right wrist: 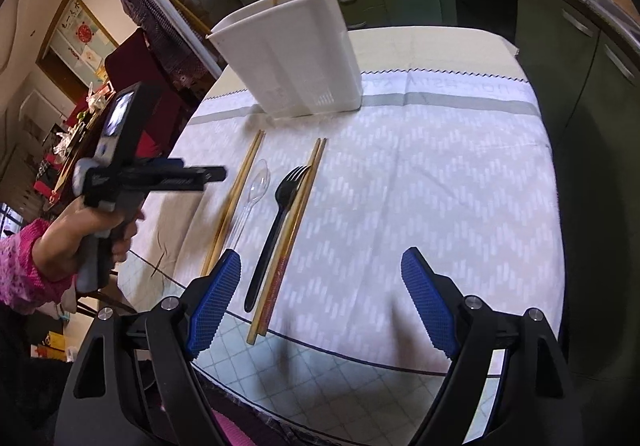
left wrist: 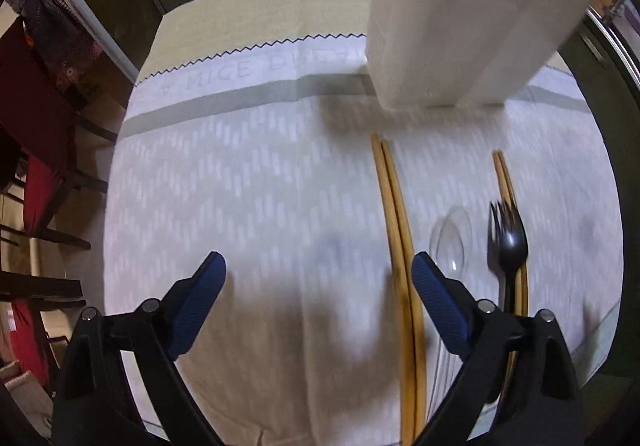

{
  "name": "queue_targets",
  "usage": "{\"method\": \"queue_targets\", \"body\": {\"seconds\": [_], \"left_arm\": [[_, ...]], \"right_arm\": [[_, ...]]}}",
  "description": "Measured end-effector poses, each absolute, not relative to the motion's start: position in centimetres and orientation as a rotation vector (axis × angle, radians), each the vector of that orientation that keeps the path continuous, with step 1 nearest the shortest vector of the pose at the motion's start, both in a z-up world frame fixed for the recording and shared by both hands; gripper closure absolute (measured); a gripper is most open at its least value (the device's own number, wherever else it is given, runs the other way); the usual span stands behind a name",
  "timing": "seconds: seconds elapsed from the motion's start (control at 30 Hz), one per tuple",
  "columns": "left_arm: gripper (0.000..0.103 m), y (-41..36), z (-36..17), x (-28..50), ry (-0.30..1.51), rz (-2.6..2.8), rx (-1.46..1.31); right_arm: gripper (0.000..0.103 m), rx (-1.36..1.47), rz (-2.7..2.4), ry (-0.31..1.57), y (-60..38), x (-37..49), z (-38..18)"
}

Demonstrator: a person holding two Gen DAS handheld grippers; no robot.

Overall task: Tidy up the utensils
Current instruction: 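Lower the left tool to a chopstick while the right tool approaches one beside the fork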

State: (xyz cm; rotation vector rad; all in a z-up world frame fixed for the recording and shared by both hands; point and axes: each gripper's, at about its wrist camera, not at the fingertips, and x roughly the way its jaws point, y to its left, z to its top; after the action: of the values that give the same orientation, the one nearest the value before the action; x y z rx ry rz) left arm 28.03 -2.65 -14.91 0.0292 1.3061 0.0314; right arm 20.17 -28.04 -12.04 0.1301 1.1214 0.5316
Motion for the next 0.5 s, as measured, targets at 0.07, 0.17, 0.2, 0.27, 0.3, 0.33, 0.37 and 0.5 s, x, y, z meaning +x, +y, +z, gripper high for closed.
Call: {"method": "queue_targets", "body": {"seconds": [0.07, 0.17, 0.2, 0.27, 0.3, 0.33, 0.37, 0.5], "left_arm": [[0.015, -2.4, -15.4, 28.2, 1.316, 0.043, 0.012], [0.015, -2.2, -16.1, 28.9, 1.325, 0.048, -0.006], [0.015, -2.3, -16.3, 29.0, 1.327, 0.048, -0.005], [0.015, -2.4, -16.5, 29.3, 1.328, 0.061, 0.002], [0.015, -2.3, -16.7, 29.4, 1.332, 0.064, 0.003], [0.015, -2.3, -16.9, 29.5, 1.337, 0.071, 0.007], [0.015, -2.3, -17.0, 29.6, 1.34, 0.074, 0.009], [0.015, -2.2, -17.6, 29.9, 1.355, 0.072, -0.004]], "right_arm": [[0.021, 0.135, 0.541, 1.129, -27.9, 20.3, -12.3], [0.021, 0.137, 0.548, 1.133, -28.0, 20.2, -12.5], [0.021, 0.141, 0.551, 1.134, -28.1, 20.2, -12.6], [0.021, 0.146, 0.557, 1.135, -28.2, 20.1, -12.5], [0.021, 0.147, 0.558, 1.136, -28.3, 20.1, -12.5], [0.021, 0.148, 0.558, 1.136, -28.3, 20.0, -12.5], [0.021, 0.148, 0.558, 1.137, -28.4, 20.0, -12.5], [0.021, 0.147, 0.548, 1.145, -28.4, 20.2, -12.8]]}}
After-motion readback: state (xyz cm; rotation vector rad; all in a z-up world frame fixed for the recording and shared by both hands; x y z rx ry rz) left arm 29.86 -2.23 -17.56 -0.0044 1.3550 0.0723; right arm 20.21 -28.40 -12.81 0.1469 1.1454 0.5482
